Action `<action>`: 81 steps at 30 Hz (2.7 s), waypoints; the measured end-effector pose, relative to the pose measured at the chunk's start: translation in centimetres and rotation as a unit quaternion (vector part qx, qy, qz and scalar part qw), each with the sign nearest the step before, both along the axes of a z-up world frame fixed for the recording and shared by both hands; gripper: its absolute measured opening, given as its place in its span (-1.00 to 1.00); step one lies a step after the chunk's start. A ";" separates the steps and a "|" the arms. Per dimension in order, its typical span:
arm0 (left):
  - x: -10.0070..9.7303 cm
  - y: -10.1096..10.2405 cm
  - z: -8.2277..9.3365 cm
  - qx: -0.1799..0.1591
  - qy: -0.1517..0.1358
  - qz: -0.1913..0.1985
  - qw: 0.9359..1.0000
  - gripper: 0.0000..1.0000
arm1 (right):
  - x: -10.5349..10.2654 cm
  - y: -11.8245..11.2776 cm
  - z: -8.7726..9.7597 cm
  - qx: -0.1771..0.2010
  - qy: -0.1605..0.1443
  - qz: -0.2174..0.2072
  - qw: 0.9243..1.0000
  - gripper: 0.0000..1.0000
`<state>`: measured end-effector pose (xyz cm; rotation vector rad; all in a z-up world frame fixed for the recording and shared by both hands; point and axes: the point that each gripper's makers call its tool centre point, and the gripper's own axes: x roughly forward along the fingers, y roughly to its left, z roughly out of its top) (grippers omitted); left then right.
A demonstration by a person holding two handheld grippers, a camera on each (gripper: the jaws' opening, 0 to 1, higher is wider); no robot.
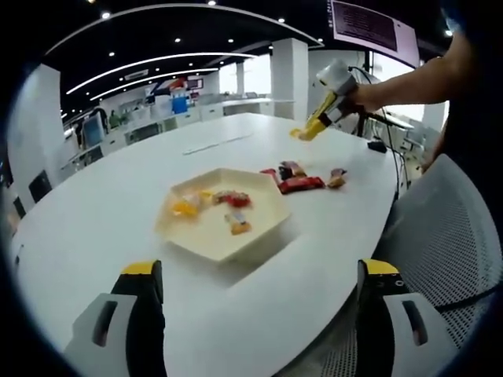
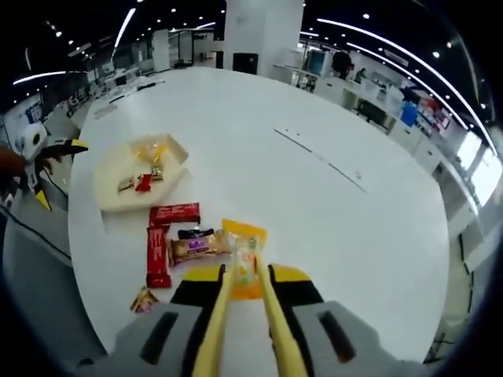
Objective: Place the target food into the container with the food tongs after gripping and lifting it, then release it inside without dropping or visibly crushing the food.
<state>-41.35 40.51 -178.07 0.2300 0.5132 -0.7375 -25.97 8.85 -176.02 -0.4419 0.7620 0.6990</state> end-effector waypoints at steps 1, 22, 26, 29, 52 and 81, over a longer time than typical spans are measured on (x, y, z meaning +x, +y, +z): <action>0.0 0.0 0.0 0.000 0.000 0.000 1.000 0.99 | 0.0 0.3 0.2 0.002 0.000 0.001 1.000 -0.59; 0.1 0.1 -0.1 0.012 -0.008 0.000 1.000 0.99 | -0.3 10.1 3.5 0.022 -0.009 0.084 0.996 -0.58; 0.1 0.2 -0.1 0.016 -0.011 0.000 1.000 0.99 | -0.2 12.7 4.1 0.028 -0.010 0.103 0.994 -0.57; 0.1 0.2 -0.1 0.020 -0.011 -0.001 1.000 0.99 | -0.3 14.6 4.6 0.034 -0.012 0.115 0.993 -0.57; 0.2 0.4 -0.2 0.030 -0.016 0.002 0.999 0.97 | -2.0 26.3 5.2 0.038 -0.004 0.203 0.979 -0.57; 0.3 0.7 -0.2 0.033 -0.017 0.007 0.999 0.96 | -2.7 27.9 6.3 0.034 -0.008 0.243 0.969 -0.52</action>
